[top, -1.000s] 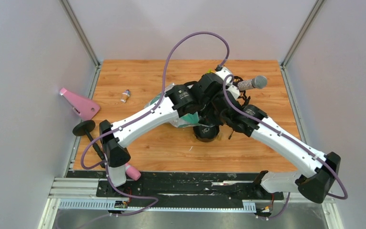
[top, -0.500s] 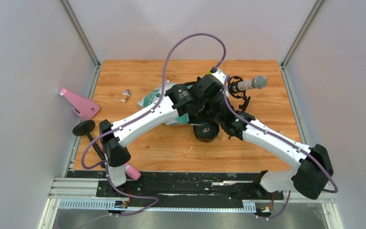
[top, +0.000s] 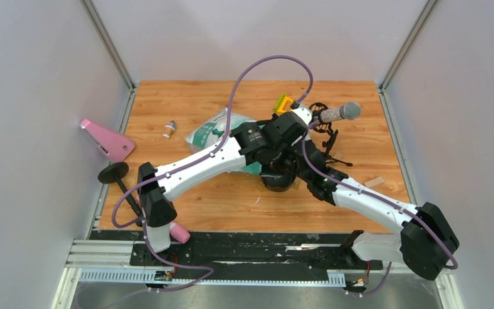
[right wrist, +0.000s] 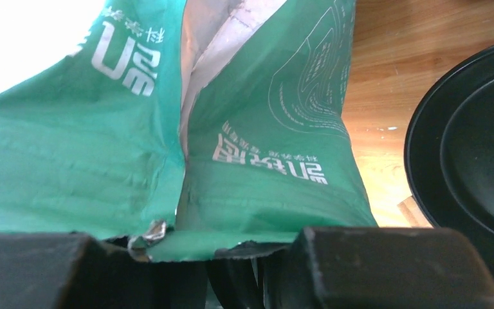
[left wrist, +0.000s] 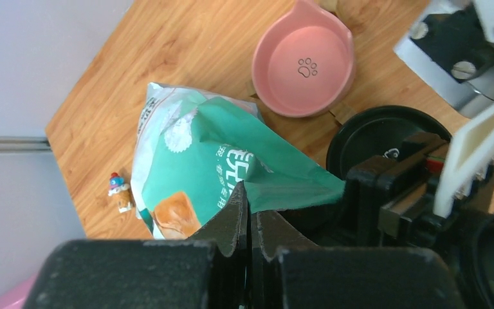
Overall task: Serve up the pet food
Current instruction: Collect the pet food from the pet food bag.
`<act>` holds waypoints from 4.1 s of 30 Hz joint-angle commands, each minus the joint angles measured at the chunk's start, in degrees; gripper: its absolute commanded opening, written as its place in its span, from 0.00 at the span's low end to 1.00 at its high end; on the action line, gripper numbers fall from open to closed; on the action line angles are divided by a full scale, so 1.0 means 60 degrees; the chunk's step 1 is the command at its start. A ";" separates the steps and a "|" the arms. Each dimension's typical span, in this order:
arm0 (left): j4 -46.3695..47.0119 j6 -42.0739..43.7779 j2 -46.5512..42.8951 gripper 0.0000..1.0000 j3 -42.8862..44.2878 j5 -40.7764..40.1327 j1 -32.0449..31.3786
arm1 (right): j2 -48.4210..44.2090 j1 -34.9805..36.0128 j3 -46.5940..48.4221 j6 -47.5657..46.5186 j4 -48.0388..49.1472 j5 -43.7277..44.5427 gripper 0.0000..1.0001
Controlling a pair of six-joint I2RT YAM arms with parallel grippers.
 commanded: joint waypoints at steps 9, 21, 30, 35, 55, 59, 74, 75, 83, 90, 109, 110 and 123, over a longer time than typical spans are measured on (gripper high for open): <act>0.2085 0.0073 -0.1679 0.00 -0.0119 -0.1048 0.0374 | -0.3225 -0.0030 -0.0053 0.0443 -0.1144 0.1119 0.00; 0.2538 0.0822 -0.2073 0.00 -0.0232 -0.1420 0.0429 | -0.4190 -0.0023 0.0228 -0.0160 -0.2378 0.1439 0.00; 0.2670 0.0956 -0.2198 0.00 -0.0378 -0.1446 0.0646 | -0.4232 -0.0003 0.0585 -0.1346 -0.1851 0.1320 0.00; 0.2647 0.0867 -0.2181 0.00 -0.0317 -0.1434 0.0740 | -0.2757 0.0008 0.1939 -0.1858 -0.2863 0.0810 0.00; 0.2610 0.0830 -0.2593 0.00 -0.0359 -0.1310 0.1352 | -0.5167 -0.0029 -0.0072 -0.0149 -0.1163 0.1654 0.00; 0.2655 0.0830 -0.2688 0.00 -0.0390 -0.1139 0.1484 | -0.5283 -0.0023 -0.0761 0.0633 -0.0595 0.1611 0.00; 0.2757 0.1031 -0.2911 0.00 -0.0488 -0.0731 0.1964 | -0.5165 -0.0024 -0.0940 0.0800 -0.0411 0.1562 0.00; 0.2775 0.1033 -0.2898 0.00 -0.0484 -0.0735 0.1982 | -0.5138 -0.0027 -0.0754 0.0691 -0.0730 0.1564 0.00; 0.2949 0.1104 -0.2853 0.00 -0.0533 -0.0843 0.2068 | -0.5208 -0.0023 0.0391 0.0282 -0.2610 0.1523 0.00; 0.2979 0.1132 -0.2940 0.00 -0.0639 -0.0869 0.2074 | -0.5552 -0.0032 0.0689 0.0092 -0.3312 0.1293 0.00; 0.3006 0.0976 -0.2814 0.00 -0.0797 -0.0909 0.2094 | -0.6939 -0.0030 0.0219 0.0126 -0.3847 0.1012 0.00; 0.3001 0.0958 -0.2810 0.00 -0.0800 -0.0926 0.2097 | -0.7062 -0.0031 0.0120 0.0155 -0.3721 0.0965 0.00; 0.2878 0.0555 -0.2614 0.00 -0.0738 -0.0907 0.2176 | -0.8148 -0.0025 -0.1074 0.0644 -0.2459 0.0512 0.00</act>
